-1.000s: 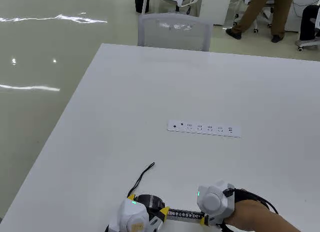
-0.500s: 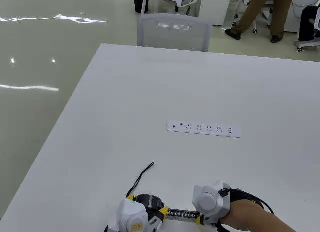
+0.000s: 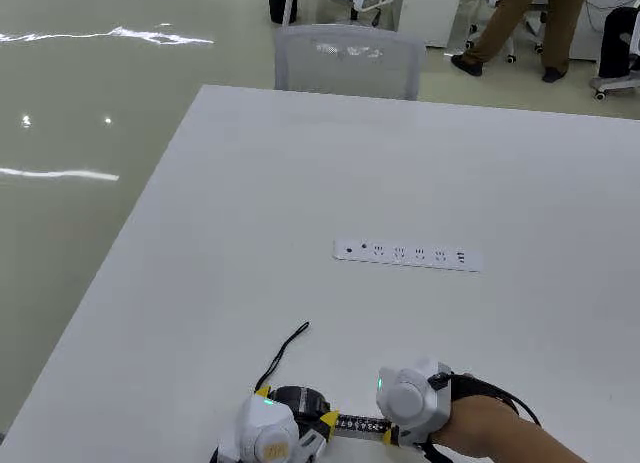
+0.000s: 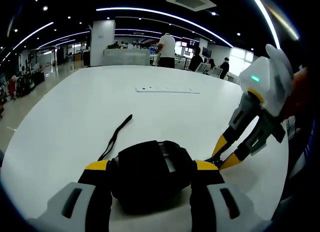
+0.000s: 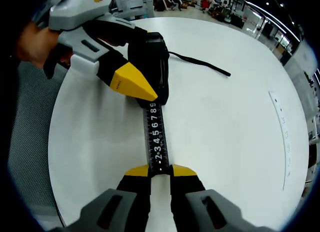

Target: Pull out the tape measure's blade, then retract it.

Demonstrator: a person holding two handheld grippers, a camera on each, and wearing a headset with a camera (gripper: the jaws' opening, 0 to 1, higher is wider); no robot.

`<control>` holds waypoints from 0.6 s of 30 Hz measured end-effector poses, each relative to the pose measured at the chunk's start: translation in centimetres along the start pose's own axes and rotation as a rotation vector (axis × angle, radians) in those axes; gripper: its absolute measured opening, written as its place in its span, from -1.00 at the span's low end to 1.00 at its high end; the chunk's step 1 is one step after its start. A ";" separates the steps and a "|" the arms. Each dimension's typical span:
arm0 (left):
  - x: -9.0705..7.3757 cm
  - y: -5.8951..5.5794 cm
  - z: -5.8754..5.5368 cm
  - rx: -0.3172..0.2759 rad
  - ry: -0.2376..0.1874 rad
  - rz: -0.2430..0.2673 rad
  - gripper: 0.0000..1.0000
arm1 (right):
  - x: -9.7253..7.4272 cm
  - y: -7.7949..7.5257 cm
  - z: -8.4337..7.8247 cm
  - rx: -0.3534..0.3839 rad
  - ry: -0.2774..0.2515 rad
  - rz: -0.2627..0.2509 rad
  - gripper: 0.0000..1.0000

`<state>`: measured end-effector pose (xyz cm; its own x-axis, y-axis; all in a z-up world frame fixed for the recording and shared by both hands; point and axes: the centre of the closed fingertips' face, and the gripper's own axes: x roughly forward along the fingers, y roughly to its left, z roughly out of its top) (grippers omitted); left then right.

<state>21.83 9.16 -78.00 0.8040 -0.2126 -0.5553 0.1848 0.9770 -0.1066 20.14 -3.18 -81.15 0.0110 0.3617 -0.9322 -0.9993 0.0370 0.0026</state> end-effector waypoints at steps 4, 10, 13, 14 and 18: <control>-0.1 0.0 0.0 -0.001 0.000 0.000 0.19 | 0.2 0.1 0.5 0.008 -0.013 -0.003 -0.73; 0.0 0.0 0.0 -0.001 -0.001 0.000 0.19 | 0.4 0.0 0.9 0.005 -0.018 -0.002 -0.73; -0.1 0.0 0.1 -0.001 -0.001 0.001 0.19 | 0.6 0.0 1.0 0.004 -0.021 -0.003 -0.73; 0.0 0.0 0.0 -0.002 -0.002 0.000 0.19 | 0.6 -0.1 1.0 0.004 -0.022 -0.003 -0.73; -0.2 -0.1 0.1 -0.003 -0.002 -0.001 0.19 | 0.8 -0.1 1.5 0.020 -0.037 -0.005 -0.73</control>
<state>21.73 9.11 -77.82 0.8052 -0.2132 -0.5533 0.1835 0.9769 -0.1093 20.28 -1.55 -81.35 0.0178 0.3959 -0.9181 -0.9983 0.0573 0.0054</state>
